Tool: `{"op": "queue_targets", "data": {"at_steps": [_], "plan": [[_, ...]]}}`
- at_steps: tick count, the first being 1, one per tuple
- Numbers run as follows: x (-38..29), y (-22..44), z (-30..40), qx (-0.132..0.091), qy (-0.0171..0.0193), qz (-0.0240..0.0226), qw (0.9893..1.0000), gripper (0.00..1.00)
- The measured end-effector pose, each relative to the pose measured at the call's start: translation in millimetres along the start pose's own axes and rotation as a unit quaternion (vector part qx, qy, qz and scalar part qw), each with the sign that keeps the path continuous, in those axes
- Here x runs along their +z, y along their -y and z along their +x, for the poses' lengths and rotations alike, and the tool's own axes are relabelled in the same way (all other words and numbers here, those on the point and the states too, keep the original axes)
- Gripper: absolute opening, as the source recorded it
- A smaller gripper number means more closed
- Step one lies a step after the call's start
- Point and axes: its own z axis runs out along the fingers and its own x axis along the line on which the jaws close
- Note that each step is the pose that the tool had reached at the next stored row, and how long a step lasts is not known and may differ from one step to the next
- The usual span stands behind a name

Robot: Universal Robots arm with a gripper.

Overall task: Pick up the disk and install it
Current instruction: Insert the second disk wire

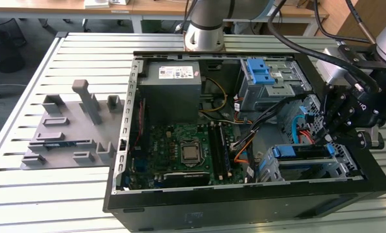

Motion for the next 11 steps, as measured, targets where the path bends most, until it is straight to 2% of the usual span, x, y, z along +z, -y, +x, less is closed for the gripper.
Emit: {"op": "queue_targets", "data": {"at_steps": [2,11], "plan": [[0.0,-1.7,0.1,0.000,0.0000,0.0005,1.0000,0.11],[-0.8,-2.1,0.2,0.000,0.0001,0.0007,1.0000,0.11]]}}
